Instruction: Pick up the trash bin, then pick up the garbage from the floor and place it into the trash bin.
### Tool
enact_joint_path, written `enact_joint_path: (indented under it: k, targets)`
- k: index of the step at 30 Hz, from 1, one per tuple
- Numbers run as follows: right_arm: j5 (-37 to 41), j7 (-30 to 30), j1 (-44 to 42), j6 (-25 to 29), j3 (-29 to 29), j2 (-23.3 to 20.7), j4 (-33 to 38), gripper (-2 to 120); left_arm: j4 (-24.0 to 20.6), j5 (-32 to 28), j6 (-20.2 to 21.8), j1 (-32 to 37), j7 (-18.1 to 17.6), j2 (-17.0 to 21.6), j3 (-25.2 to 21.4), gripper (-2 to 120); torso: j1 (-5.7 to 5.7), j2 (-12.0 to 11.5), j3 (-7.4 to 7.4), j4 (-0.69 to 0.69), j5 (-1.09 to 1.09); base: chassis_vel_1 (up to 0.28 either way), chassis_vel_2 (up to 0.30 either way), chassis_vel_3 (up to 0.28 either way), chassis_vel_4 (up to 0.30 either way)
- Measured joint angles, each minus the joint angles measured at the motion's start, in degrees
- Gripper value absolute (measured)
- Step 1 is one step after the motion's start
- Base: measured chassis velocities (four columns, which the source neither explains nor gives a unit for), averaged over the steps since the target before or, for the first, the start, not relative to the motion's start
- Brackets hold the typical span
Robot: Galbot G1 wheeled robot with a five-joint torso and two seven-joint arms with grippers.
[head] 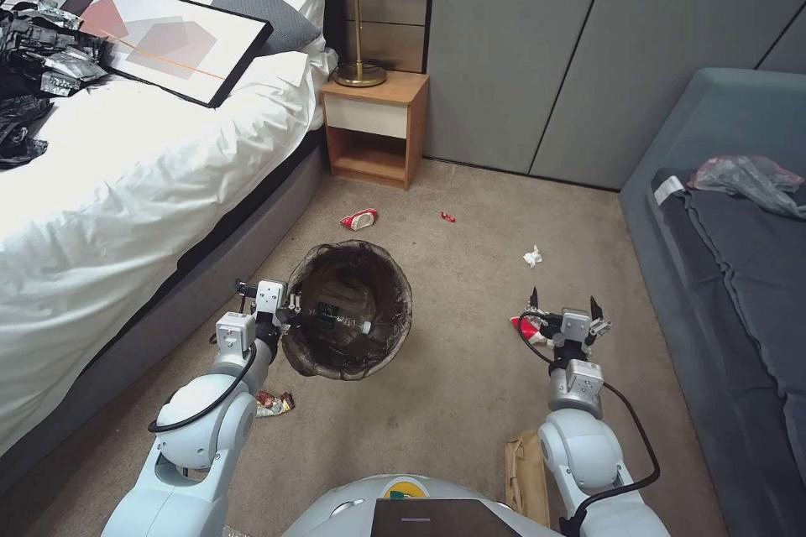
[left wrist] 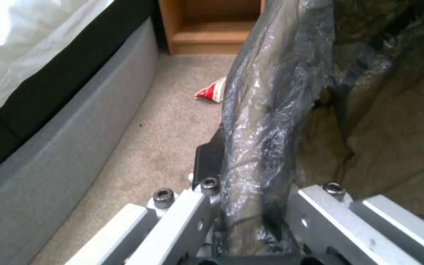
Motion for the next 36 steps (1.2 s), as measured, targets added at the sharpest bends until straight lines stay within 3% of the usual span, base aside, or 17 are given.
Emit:
enact_joint_path:
  k: [10, 26, 36]
  targets:
    - [-0.12, 0.08, -0.03, -0.06, -0.09, -0.29, 0.06, 100, -0.19, -0.13, 0.09, 0.09, 0.03, 0.16, 0.01, 2, 0.0, 0.0, 0.0, 0.0, 0.0, 0.087, -0.093, -0.09, 0.093]
    - [0.05, -0.94, 0.17, 1.89, 0.13, -0.54, -0.4, 100, -0.25, -0.28, 0.16, 0.19, 0.07, 0.14, -0.01, 2, -0.01, 0.0, -0.02, -0.01, 0.0, 0.235, -0.239, -0.239, 0.229]
    - [1.7, -0.06, 0.48, 0.0, -0.4, -1.87, -0.17, 100, -0.07, -0.15, 0.11, 0.15, 0.19, 0.02, -0.09, 2, 0.0, -0.01, 0.01, 0.0, 0.0, -0.006, -0.003, -0.007, 0.014]
